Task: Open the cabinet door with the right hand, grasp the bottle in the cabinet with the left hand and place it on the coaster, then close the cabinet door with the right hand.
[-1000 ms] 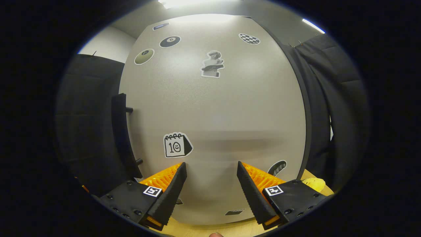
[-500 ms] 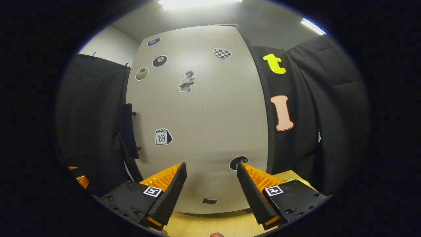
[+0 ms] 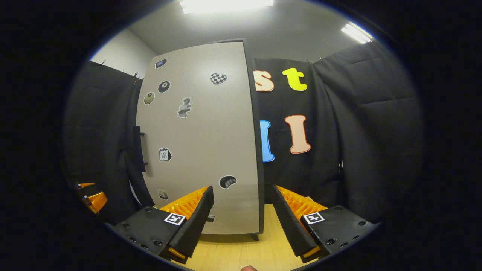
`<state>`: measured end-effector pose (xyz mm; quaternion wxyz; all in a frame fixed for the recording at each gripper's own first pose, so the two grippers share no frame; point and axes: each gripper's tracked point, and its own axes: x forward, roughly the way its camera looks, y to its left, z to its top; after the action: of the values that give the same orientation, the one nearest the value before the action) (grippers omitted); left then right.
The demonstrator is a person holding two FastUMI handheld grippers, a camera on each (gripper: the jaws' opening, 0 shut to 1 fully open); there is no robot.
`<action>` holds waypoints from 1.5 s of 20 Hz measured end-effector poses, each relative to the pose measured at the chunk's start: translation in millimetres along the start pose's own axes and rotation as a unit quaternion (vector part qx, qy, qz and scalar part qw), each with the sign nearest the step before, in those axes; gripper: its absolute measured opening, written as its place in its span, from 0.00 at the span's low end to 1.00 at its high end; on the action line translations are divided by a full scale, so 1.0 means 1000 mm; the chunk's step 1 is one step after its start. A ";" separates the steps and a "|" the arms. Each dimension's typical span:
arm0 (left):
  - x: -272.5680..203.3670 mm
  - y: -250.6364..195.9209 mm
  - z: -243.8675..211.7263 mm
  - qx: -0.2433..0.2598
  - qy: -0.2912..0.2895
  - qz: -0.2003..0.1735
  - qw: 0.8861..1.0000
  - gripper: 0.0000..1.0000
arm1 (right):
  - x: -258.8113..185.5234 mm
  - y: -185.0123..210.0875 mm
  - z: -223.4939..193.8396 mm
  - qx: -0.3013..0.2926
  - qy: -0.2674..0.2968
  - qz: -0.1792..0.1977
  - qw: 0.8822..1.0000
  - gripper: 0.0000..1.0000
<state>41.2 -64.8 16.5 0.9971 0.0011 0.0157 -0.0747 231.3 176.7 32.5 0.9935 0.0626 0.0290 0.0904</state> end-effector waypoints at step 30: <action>-0.195 -0.057 0.058 0.017 -0.043 -0.016 0.999 0.80 | -0.301 -0.090 0.016 -0.073 -0.061 -0.068 0.993 0.96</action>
<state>-157.9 -92.4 80.8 0.9953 0.0150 -0.0284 -0.0909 -47.8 32.2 50.7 0.9992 -0.0071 -0.0342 0.0204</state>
